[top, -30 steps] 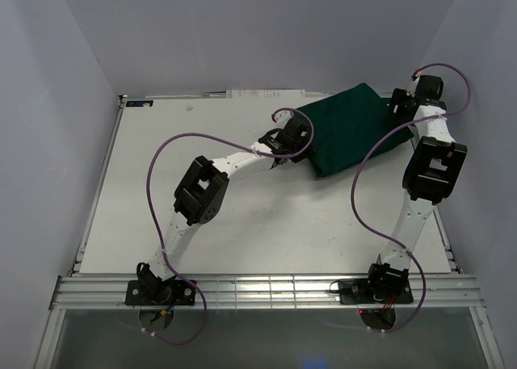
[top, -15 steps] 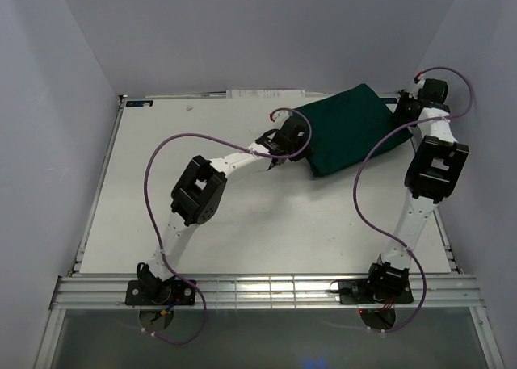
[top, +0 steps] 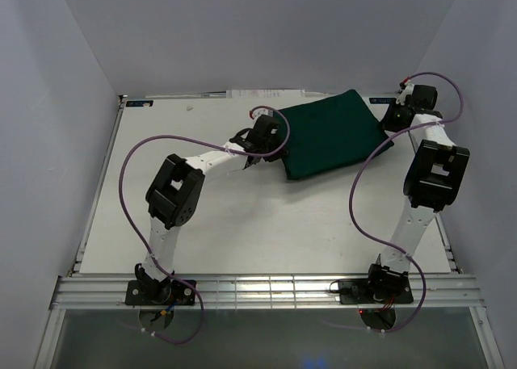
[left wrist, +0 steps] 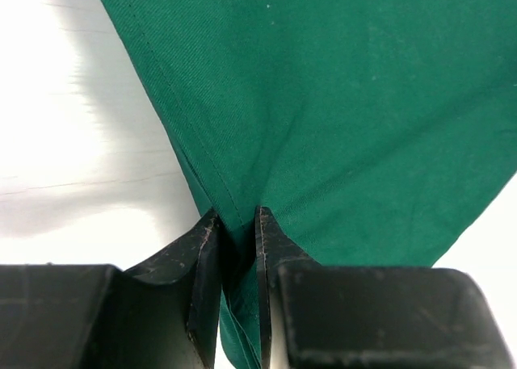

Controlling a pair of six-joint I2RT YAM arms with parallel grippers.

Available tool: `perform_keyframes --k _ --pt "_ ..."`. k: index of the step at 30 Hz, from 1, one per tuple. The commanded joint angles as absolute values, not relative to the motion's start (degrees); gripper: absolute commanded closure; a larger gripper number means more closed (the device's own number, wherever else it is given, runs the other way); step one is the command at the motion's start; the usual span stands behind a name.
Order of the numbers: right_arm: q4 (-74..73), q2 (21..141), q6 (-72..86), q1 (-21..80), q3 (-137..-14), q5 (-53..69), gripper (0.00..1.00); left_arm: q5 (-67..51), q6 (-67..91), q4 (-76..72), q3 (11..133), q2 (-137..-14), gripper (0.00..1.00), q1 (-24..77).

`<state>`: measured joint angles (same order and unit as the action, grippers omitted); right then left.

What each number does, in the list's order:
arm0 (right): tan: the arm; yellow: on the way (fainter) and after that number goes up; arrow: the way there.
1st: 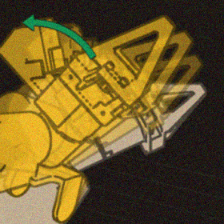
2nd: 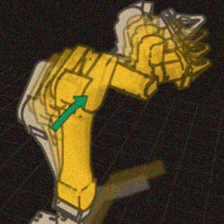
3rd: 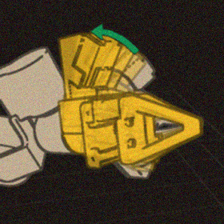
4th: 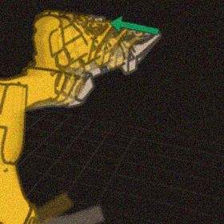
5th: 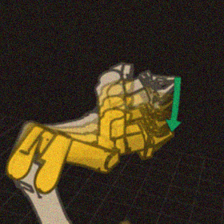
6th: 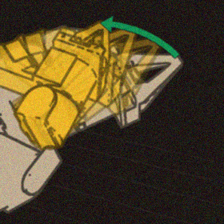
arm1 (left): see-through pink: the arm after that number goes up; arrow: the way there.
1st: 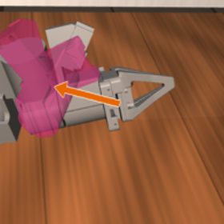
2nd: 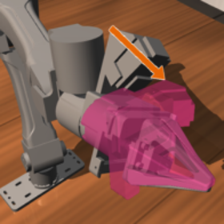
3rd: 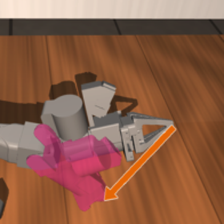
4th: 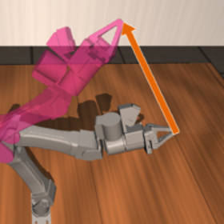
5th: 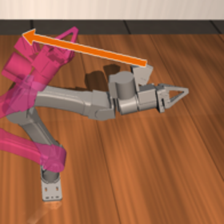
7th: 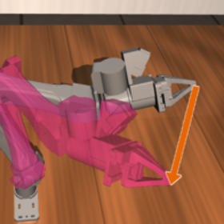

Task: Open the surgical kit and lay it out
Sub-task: Move the surgical kit at the center of the board.

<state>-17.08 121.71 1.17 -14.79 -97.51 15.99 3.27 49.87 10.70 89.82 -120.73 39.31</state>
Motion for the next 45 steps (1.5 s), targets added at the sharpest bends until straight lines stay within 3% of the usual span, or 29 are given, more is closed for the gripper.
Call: perform_keyframes --k 1,9,22,45 --pt "-15.65 117.43 0.35 -13.72 -90.29 12.93 0.91 -1.12 41.05 14.15 85.62 -113.12 0.94 35.78" --pt "-13.97 107.60 1.32 -10.90 -76.48 12.74 0.81 -5.54 27.87 16.25 79.28 -105.65 0.95 30.95" --pt "-10.12 93.87 17.04 2.26 -57.84 8.17 0.90 -7.56 13.63 19.33 73.74 -102.04 0.96 21.36" --pt "-7.83 92.02 19.25 8.44 -53.18 9.67 0.91 -4.05 11.78 20.74 64.07 -95.98 0.98 14.94"
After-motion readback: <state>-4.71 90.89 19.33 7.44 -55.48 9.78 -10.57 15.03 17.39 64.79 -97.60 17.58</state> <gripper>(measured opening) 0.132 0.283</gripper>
